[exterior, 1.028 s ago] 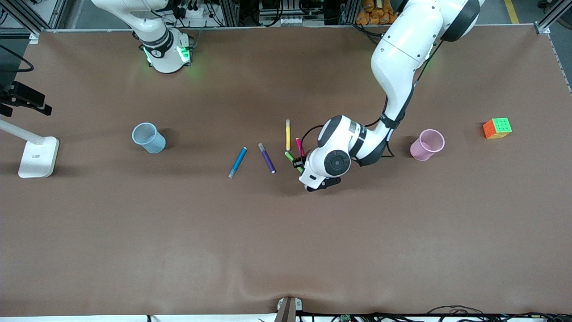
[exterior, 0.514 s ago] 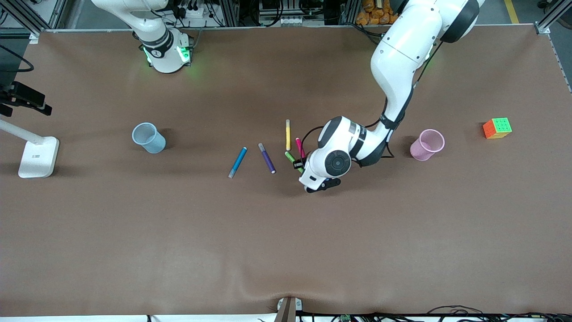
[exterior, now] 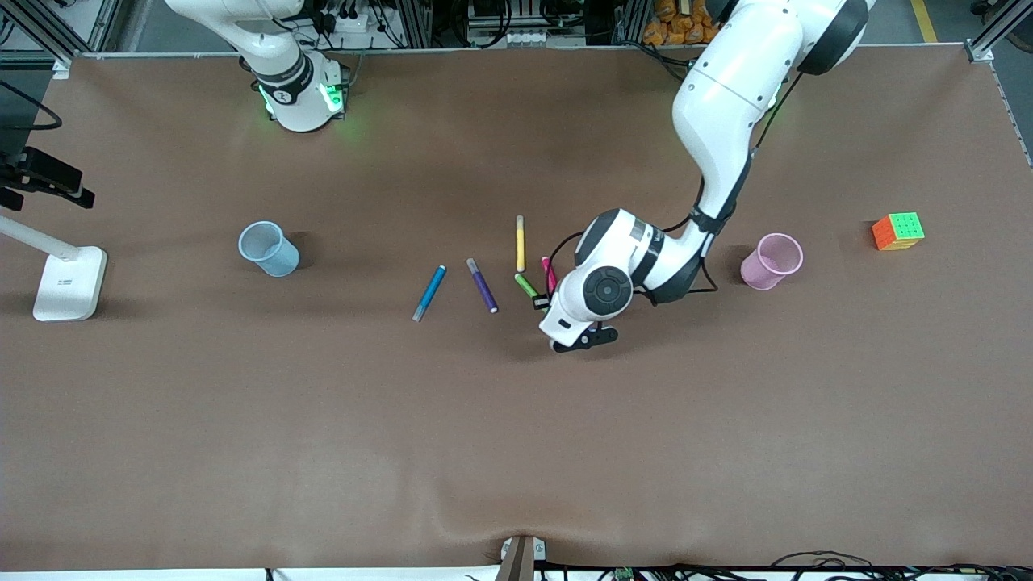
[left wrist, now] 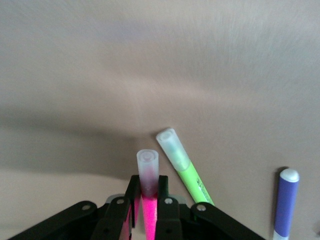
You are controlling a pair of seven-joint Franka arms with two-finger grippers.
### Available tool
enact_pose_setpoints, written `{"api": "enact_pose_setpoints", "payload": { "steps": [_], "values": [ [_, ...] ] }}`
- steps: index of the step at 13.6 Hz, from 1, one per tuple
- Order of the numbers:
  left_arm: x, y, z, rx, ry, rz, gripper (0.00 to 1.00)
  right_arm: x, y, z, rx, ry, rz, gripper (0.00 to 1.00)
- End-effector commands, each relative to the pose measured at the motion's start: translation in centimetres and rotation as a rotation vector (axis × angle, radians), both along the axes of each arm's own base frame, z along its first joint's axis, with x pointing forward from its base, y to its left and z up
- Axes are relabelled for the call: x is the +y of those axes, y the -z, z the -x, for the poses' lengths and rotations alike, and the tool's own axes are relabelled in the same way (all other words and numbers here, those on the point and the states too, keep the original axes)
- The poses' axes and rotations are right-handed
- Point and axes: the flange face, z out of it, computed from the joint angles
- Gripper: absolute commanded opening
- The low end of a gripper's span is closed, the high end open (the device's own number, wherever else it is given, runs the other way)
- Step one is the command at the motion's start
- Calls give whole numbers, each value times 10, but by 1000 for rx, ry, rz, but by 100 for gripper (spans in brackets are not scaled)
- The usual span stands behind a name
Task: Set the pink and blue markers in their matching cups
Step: 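Carry the pink marker with the left gripper over the pink cup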
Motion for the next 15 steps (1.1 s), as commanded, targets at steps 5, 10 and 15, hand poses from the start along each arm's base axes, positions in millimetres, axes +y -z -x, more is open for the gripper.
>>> {"api": "enact_pose_setpoints", "payload": {
  "steps": [5, 10, 15],
  "values": [
    [100, -137, -30, -9, -12, -163, 0, -1, -3, 1, 3, 4, 6, 100],
    [202, -220, -50, -126, -70, -274, 0, -2, -2, 0, 3, 7, 6, 100],
    [311, -266, -38, -226, -56, -262, 0, 0, -3, 0, 1, 2, 7, 100]
  ]
}}
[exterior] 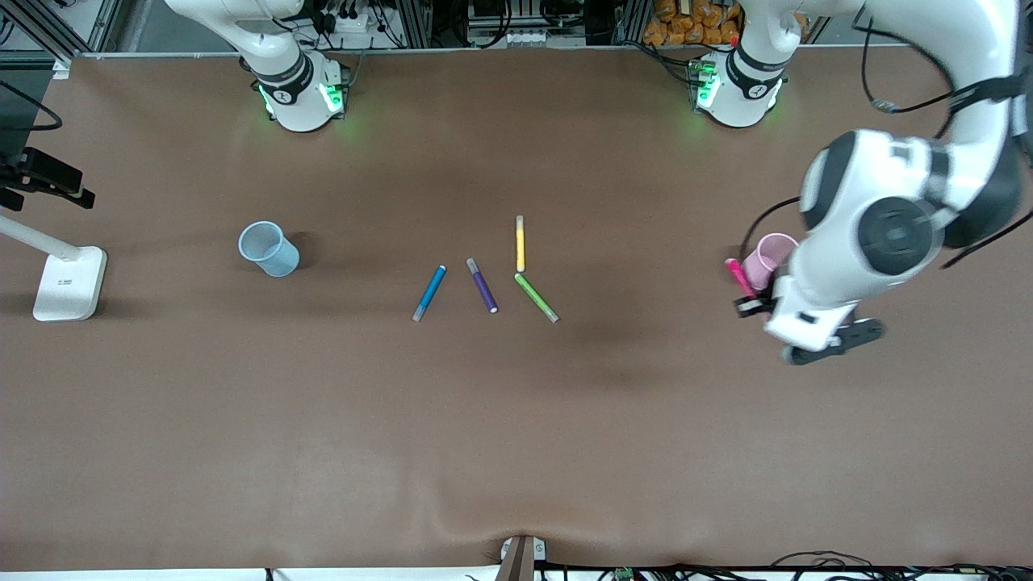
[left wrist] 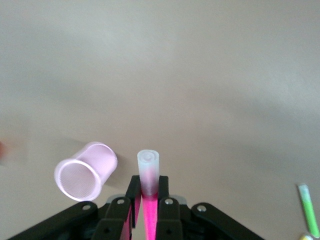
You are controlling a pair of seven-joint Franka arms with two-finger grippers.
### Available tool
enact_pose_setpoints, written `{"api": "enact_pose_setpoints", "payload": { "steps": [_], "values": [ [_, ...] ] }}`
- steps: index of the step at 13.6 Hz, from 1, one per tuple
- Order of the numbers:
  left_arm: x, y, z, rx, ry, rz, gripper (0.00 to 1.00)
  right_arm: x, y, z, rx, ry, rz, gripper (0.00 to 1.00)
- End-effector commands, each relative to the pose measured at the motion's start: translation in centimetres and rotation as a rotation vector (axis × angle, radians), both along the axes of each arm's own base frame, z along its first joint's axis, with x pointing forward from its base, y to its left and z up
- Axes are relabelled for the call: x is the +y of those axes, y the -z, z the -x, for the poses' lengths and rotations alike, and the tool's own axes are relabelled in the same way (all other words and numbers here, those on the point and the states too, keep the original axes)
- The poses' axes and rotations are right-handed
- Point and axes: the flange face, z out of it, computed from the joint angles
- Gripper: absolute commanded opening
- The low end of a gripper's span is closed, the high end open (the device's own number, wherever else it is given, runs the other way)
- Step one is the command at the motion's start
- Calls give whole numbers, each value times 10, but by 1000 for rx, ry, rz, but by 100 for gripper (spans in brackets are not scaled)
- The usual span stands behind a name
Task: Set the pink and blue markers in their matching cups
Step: 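Carry the pink marker with the left gripper over the pink cup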
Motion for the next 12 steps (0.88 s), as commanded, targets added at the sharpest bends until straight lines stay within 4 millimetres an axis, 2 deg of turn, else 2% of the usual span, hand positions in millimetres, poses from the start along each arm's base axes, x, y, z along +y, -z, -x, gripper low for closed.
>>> {"api": "enact_pose_setpoints", "payload": {
  "steps": [1, 3, 4, 6, 8, 9, 10, 11, 12],
  "values": [
    [37, -11, 39, -60, 67, -8, 0, -1, -2, 0, 2, 0, 7, 100],
    [68, 0, 60, -117, 92, -1, 0, -2, -2, 0, 2, 7, 6, 100],
    [85, 7, 70, -146, 113, 1, 0, -4, 5, -4, 16, 10, 6, 100],
    [107, 22, 83, -177, 167, 5, 0, -5, 8, -6, 19, 12, 6, 100],
    [128, 52, 101, -220, 192, 5, 0, -3, 15, -10, 29, 6, 4, 100],
    [139, 64, 109, -249, 229, 3, 0, -1, 31, -18, 58, -4, 5, 100],
    [146, 74, 115, -260, 253, 2, 0, 1, 59, -32, 107, -10, 6, 100],
    [148, 82, 121, -264, 254, 2, 0, 7, 105, -49, 194, -12, 21, 100],
    [144, 83, 128, -279, 261, 1, 0, 6, 116, -55, 201, -21, 16, 100]
  ]
}}
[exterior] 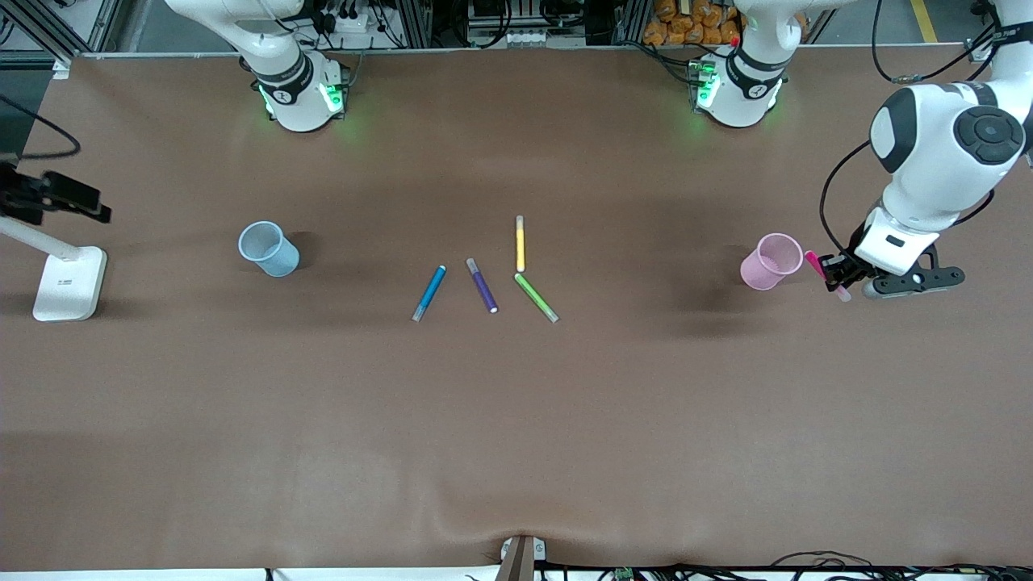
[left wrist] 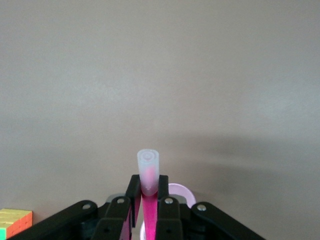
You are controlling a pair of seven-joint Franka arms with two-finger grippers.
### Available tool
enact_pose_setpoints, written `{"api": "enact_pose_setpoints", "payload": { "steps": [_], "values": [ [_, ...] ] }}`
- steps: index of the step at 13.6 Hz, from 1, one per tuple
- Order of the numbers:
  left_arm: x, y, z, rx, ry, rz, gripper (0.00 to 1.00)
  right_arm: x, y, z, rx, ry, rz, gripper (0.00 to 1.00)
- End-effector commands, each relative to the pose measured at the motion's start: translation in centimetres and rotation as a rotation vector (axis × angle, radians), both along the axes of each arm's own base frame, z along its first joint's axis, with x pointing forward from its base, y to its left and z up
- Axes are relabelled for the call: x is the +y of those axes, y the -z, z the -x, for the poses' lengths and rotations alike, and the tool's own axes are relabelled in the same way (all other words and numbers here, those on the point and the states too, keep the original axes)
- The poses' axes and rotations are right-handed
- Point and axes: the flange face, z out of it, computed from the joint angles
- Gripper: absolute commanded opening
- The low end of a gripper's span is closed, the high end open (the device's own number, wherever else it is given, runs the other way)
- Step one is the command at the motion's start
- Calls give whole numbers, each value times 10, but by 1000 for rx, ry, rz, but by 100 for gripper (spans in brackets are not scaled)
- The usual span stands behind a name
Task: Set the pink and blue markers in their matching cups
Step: 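Carry the pink marker with the left gripper over the pink cup, then drop the pink marker into the pink cup while the right gripper grasps the blue marker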
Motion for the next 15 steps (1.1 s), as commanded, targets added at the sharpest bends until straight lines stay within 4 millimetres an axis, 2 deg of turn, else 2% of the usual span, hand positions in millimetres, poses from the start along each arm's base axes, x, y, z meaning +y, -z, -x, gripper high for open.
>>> {"api": "enact_pose_setpoints", "payload": {
  "steps": [1, 3, 7, 9, 10, 11, 13, 14, 15],
  "values": [
    [-4, 1, 26, -45, 27, -13, 0, 2, 50, -26, 75, -13, 6, 100],
    [-9, 5, 28, -38, 13, -4, 0, 17, 55, -33, 57, -35, 7, 100],
    [-44, 6, 36, -39, -13, 5, 0, 70, 84, -51, 29, -44, 25, 100],
    [-46, 9, 36, -34, -10, 5, 0, 96, 110, -64, 19, 42, 53, 100],
    [-56, 19, 39, -16, 8, 6, 0, 113, 123, -67, 26, 107, 71, 100],
    [-56, 33, 41, 3, 0, 11, 0, 131, 132, -68, 37, 180, 82, 100],
    [-44, 30, 40, -17, -15, 11, 0, 179, 142, -60, 60, 275, 112, 100],
    [-38, 28, 41, -21, -23, 8, 0, 194, 152, -54, 78, 310, 125, 100],
    [-40, 31, 43, -23, -20, 10, 0, 202, 167, -50, 92, 313, 108, 100]
  ]
}}
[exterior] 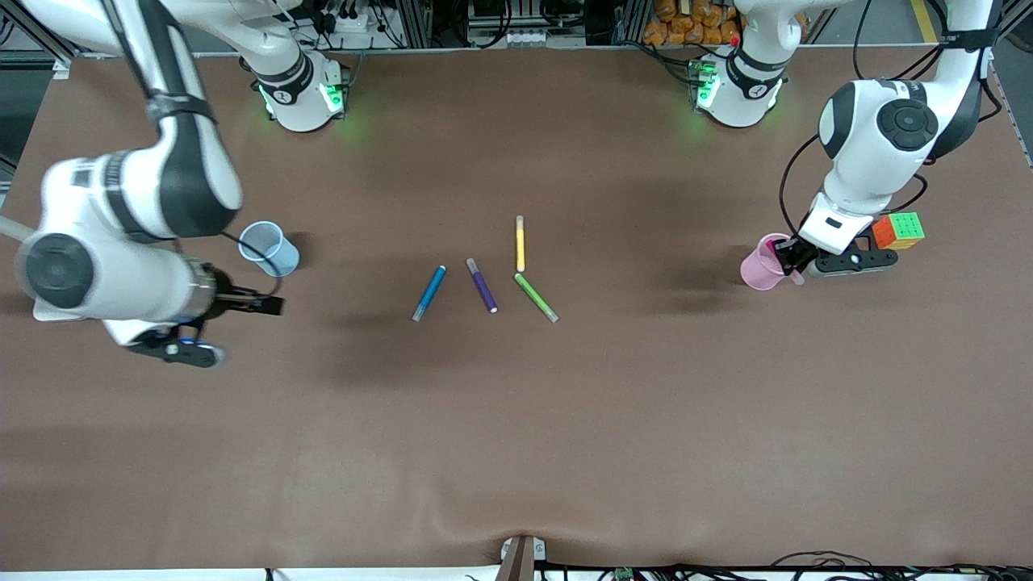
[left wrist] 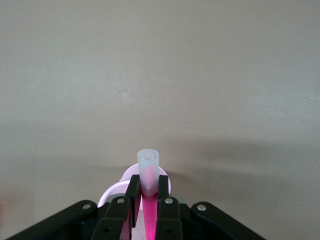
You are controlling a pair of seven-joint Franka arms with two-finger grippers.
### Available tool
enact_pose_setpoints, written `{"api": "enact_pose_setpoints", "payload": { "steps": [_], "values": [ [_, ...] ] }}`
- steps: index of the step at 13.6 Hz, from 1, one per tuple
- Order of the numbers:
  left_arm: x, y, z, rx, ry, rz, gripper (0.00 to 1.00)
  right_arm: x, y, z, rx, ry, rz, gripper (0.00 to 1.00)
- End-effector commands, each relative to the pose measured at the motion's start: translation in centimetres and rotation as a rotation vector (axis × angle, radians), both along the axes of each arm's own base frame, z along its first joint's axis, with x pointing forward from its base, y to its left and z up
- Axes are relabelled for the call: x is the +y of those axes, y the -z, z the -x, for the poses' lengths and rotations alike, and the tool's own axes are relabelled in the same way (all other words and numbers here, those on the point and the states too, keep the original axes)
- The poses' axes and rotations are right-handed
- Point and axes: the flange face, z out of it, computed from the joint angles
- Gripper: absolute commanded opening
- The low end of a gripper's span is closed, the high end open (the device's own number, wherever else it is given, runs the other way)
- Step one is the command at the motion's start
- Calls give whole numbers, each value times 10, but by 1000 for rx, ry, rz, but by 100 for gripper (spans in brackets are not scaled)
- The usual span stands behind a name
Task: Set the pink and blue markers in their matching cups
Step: 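Drop the pink marker into the pink cup while the right gripper grasps the blue marker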
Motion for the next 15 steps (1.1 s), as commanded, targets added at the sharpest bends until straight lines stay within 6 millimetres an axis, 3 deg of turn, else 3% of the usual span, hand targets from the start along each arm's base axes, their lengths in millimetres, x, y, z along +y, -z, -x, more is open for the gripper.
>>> {"api": "enact_pose_setpoints", "payload": {
  "steps": [1, 4, 7, 8, 11, 13, 15],
  "values": [
    [5, 0, 4, -38, -7, 1, 0, 23, 32, 12, 15, 82, -38, 100],
    [6, 14, 14, -87, -1, 14, 0, 57, 89, 34, -35, 145, -51, 100],
    [12, 24, 21, -110, -10, 22, 0, 88, 132, 59, -90, 185, -35, 100],
    [17, 26, 23, -105, -23, 20, 0, 94, 142, 63, -97, 209, -31, 100],
    [20, 28, 25, -98, -43, 22, 0, 138, 166, 76, -119, 279, -4, 98],
    [20, 29, 25, -95, -42, 21, 0, 143, 182, 78, -123, 288, 4, 95],
    [19, 31, 26, -91, -40, 22, 0, 147, 193, 79, -127, 294, 8, 85]
  ]
}}
